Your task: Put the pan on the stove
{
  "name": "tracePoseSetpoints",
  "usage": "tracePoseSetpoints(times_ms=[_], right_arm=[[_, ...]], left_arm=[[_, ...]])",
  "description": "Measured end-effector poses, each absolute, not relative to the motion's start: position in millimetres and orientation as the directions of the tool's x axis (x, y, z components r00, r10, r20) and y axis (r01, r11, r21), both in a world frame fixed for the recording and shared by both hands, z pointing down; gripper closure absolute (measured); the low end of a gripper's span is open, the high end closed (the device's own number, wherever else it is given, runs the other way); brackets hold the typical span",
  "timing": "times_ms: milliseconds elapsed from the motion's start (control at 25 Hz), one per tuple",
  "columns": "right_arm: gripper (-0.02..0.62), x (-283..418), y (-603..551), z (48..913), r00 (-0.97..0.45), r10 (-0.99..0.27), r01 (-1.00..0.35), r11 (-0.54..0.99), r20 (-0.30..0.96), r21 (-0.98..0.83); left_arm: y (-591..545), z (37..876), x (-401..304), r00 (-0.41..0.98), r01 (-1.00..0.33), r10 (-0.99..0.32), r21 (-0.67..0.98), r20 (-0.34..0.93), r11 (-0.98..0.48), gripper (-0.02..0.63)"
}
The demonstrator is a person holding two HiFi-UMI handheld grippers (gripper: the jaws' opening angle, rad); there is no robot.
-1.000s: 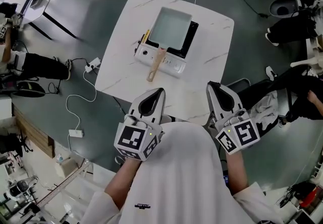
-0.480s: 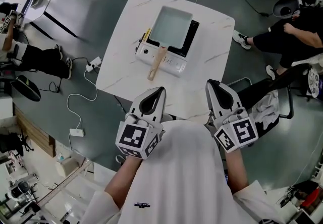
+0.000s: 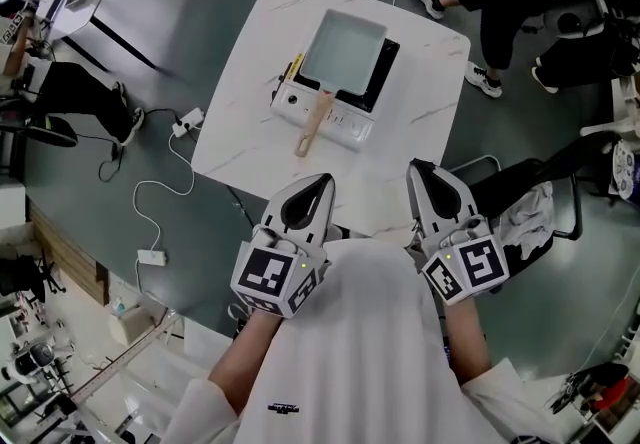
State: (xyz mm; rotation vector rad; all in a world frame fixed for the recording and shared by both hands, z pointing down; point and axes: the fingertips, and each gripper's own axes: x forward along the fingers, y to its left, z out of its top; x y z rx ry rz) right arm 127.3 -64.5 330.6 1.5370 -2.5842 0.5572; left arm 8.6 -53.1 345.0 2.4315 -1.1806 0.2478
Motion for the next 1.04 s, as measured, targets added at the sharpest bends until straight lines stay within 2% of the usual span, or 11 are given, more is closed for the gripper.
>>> tracePoseSetpoints(times_ms=[1040], right_arm=[[0.591,135.3,-67.3,335.4,-0.493,-0.833,-0.861,0.425,0.251,-0.28]], left_arm=[[-47.9,350.8,26.1,0.639,-0.768,-0.668,0.272,0.382,-0.579,0.604]])
